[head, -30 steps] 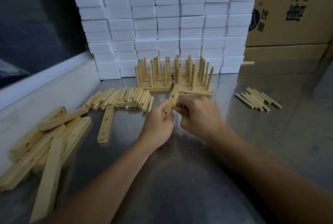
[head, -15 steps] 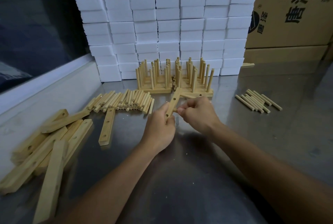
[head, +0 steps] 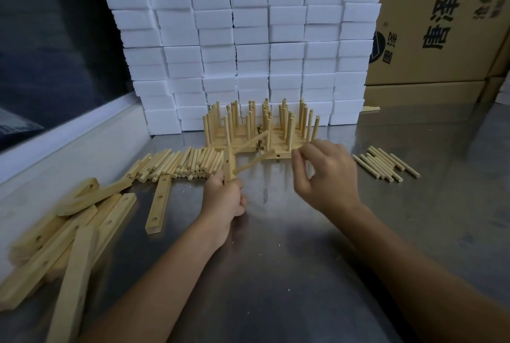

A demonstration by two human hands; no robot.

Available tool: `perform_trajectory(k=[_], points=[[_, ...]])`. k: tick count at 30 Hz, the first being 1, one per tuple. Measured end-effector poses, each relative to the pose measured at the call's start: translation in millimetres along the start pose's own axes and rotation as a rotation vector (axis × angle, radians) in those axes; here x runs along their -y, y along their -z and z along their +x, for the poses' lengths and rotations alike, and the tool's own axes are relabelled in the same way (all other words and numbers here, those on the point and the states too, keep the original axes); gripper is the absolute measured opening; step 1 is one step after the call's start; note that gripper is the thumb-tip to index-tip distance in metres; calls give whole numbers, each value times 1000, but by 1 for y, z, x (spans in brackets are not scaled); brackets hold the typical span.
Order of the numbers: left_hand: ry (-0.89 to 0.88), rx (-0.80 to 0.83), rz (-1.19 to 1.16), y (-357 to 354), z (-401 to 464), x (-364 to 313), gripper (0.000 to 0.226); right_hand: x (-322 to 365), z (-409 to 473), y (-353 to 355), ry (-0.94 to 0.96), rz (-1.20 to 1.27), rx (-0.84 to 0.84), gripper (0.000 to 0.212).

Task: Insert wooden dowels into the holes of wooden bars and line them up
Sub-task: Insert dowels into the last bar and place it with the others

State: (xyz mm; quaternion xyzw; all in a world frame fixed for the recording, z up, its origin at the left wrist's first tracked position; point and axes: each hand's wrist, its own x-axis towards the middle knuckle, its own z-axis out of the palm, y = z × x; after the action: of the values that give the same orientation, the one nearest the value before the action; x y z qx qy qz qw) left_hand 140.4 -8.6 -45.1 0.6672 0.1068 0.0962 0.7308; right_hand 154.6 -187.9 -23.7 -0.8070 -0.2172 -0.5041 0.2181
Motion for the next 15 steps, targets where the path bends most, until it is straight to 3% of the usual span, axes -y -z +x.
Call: perform_trajectory(k=[2,5,8,12,15], points=[[33,-3,-45,1,0,-2,23,-15,-1,4,-80,-46,50,27],[67,-5,-109,2,0,-5,22,-41,-6,5,-331,-209,330,24],[100,0,-148,3,-1,-8,23,-61,-10,7,-589,-373,566,48],[121,17,-198,4,-2,-10,22,-79,-15,6,-747,-457,732,55],[117,23,-186,5,-2,-9,19,-81,-16,4,-756,-507,733,46]])
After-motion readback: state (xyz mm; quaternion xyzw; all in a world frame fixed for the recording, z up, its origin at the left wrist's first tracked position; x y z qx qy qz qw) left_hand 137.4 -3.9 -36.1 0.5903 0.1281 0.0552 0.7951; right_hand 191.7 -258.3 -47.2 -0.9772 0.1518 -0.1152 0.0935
